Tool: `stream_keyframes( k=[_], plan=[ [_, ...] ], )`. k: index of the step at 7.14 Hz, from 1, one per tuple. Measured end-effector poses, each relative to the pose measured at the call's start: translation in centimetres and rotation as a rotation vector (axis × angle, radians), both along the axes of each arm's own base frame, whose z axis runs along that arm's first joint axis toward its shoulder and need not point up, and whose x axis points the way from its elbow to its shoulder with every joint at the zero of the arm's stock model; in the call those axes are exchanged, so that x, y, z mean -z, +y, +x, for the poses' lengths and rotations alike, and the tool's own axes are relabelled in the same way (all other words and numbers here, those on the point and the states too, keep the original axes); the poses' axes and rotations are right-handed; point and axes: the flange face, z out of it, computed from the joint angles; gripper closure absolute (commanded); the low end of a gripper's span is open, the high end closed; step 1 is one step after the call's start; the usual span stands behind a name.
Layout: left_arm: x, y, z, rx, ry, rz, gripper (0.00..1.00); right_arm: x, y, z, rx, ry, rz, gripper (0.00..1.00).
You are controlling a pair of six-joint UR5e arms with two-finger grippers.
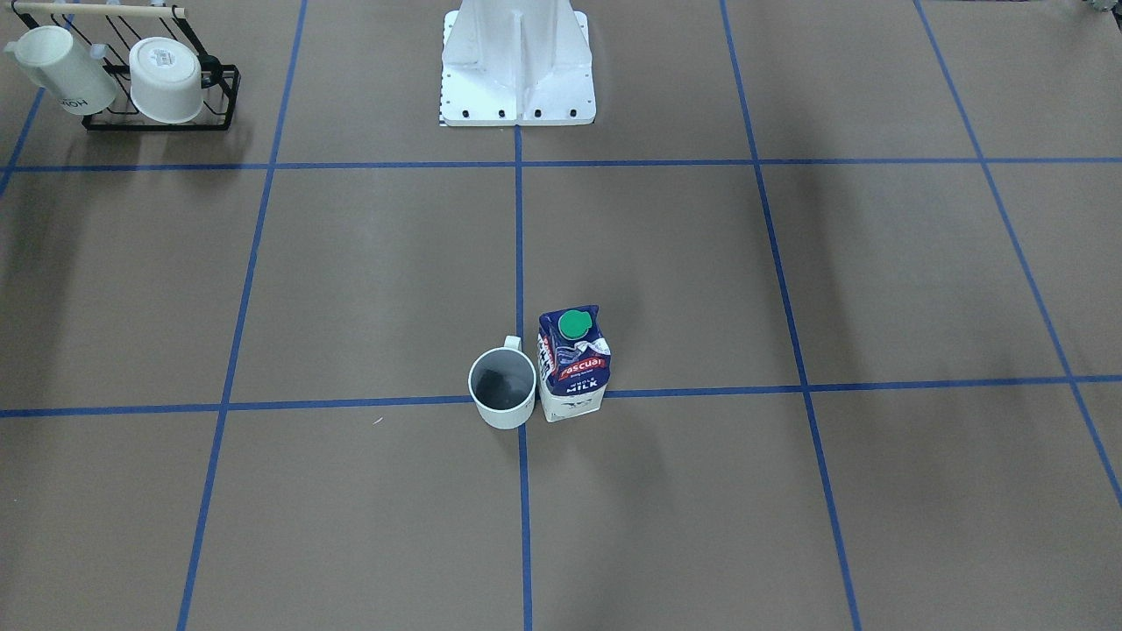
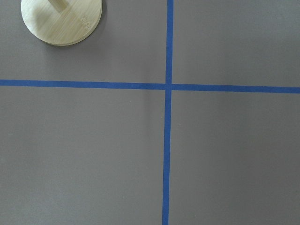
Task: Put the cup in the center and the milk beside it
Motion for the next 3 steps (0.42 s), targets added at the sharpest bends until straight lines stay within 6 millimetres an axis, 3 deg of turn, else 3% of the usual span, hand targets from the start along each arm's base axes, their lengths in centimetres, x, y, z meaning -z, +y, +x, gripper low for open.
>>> stream_keyframes(
  k=[3],
  plan=[
    [0.07, -0.04, 0.01, -0.001, 0.001, 0.002, 0.02, -0.36, 0.21, -0.02, 0.000, -0.003, -0.007, 0.00]
  ],
)
